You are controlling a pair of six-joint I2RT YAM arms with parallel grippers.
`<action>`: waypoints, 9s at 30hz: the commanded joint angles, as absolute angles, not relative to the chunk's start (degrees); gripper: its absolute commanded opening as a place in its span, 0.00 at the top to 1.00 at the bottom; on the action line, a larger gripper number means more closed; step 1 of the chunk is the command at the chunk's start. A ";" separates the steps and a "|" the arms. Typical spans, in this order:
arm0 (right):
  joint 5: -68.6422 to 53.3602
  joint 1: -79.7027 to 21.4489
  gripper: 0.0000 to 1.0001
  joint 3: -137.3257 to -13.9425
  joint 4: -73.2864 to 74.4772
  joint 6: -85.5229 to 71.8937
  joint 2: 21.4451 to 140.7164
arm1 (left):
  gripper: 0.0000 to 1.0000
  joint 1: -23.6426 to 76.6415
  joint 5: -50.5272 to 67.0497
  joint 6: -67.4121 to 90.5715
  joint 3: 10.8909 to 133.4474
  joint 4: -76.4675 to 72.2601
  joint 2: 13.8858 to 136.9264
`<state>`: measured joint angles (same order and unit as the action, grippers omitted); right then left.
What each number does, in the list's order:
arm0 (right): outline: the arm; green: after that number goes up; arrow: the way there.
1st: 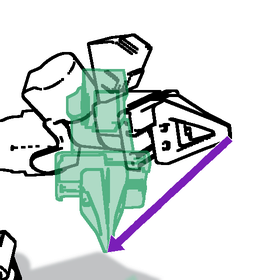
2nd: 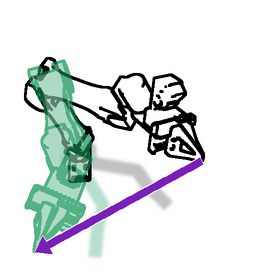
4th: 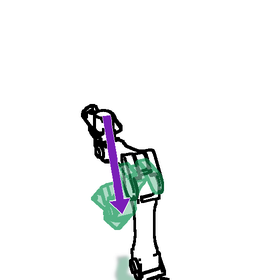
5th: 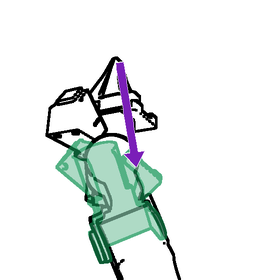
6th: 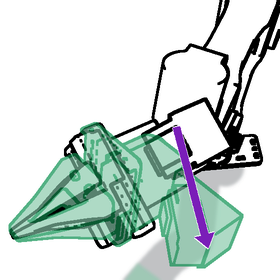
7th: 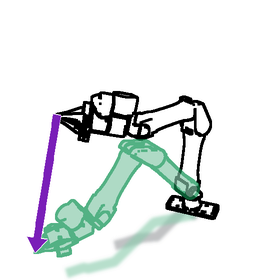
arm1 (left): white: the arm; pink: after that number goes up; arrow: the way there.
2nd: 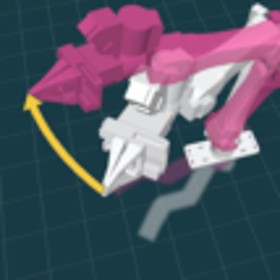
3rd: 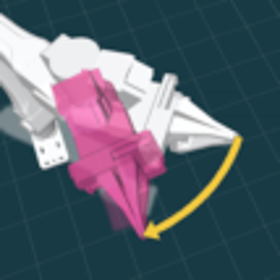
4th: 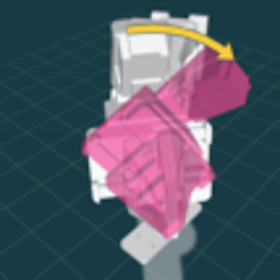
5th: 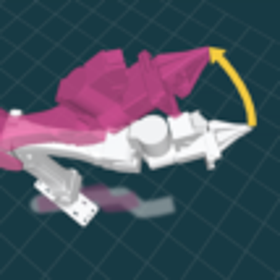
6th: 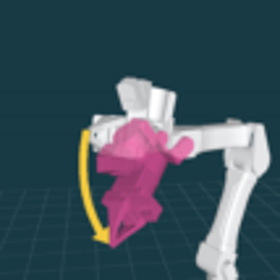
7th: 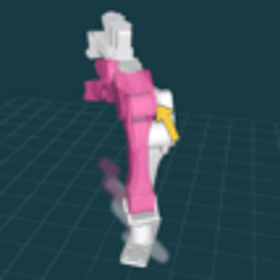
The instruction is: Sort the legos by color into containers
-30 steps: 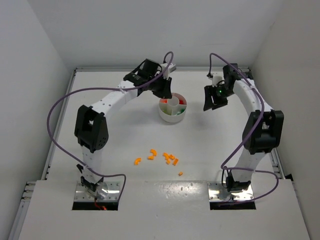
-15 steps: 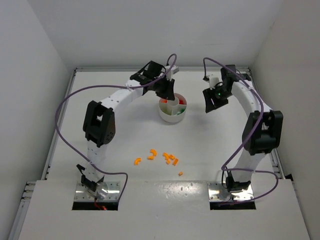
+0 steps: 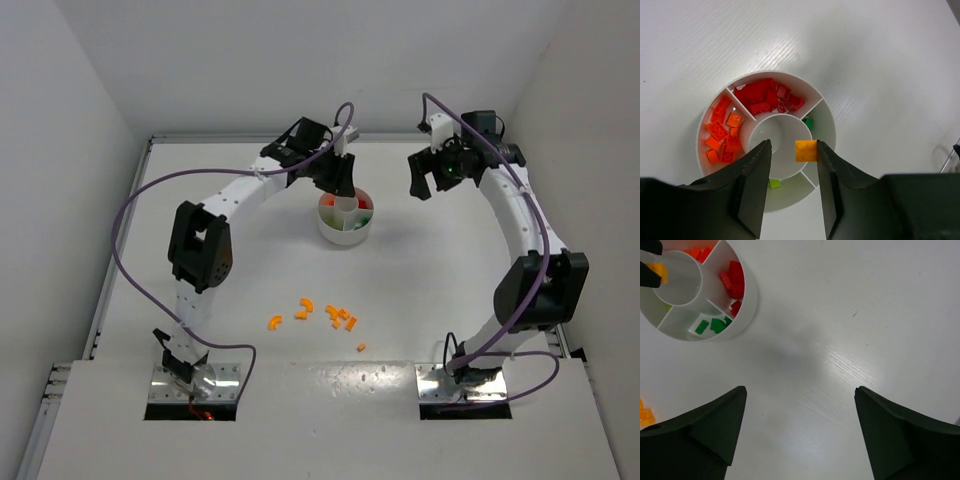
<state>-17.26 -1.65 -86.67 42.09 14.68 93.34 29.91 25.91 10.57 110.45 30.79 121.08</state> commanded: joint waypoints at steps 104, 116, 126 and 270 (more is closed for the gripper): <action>3.34 -57.83 0.46 -68.72 33.31 -7.21 109.24 | 0.00 -1.32 1.41 16.70 68.82 36.21 65.92; 0.36 -56.70 0.69 -68.12 33.31 -8.26 111.62 | 0.00 -3.43 1.93 14.94 67.24 36.21 65.39; 4.56 -55.63 1.00 -71.10 34.54 -4.67 103.91 | 0.00 -3.43 9.13 9.50 65.93 35.16 66.45; 7.56 -14.06 0.00 -107.58 35.68 4.39 108.46 | 0.46 49.39 0.26 16.44 53.26 49.57 89.30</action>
